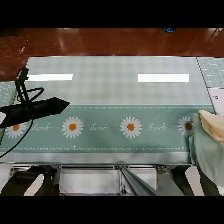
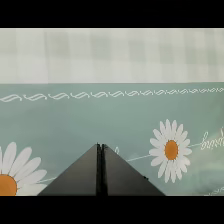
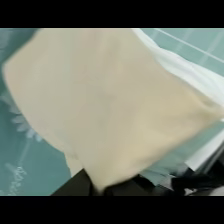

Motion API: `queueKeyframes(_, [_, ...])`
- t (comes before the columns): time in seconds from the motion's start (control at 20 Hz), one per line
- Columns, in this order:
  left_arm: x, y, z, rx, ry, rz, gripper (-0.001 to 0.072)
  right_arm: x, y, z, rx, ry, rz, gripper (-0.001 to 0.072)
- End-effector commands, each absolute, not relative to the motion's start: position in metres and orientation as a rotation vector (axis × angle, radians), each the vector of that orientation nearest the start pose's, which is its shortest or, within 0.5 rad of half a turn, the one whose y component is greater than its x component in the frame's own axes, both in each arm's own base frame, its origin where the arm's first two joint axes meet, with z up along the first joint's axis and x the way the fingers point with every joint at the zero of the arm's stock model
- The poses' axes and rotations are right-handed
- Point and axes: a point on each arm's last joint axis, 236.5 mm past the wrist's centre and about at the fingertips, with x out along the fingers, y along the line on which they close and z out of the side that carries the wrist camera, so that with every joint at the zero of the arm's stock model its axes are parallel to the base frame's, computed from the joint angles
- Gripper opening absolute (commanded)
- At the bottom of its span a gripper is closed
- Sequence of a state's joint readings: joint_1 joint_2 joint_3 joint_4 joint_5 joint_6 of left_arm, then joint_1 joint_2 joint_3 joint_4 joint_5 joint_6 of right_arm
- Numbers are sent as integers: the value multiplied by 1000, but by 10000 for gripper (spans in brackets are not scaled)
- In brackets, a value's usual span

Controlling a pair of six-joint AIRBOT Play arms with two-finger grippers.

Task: Fold the shirts.

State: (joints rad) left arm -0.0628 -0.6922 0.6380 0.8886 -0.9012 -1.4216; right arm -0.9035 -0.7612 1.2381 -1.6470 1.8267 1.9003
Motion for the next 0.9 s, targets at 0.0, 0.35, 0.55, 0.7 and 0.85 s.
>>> queueKeyframes(0.0, [298, -134, 73, -483, 882, -403, 21, 38, -160, 113, 812, 1248, -1264, 28])
queueKeyframes(0.35, [306, -130, 78, -488, 841, -385, 21, 12, -166, 83, 781, 1352, -1296, 414])
queueKeyframes(0.55, [321, -127, 94, -487, 787, -375, 20, 89, -191, 97, 809, 1163, -1067, 343])
queueKeyframes(0.7, [346, -133, 140, -452, 740, -423, 20, 217, -187, 150, 880, 870, -627, 27])
queueKeyframes(0.85, [381, -150, 208, -402, 674, -504, 19, 337, -133, 222, 784, 685, -224, 27])
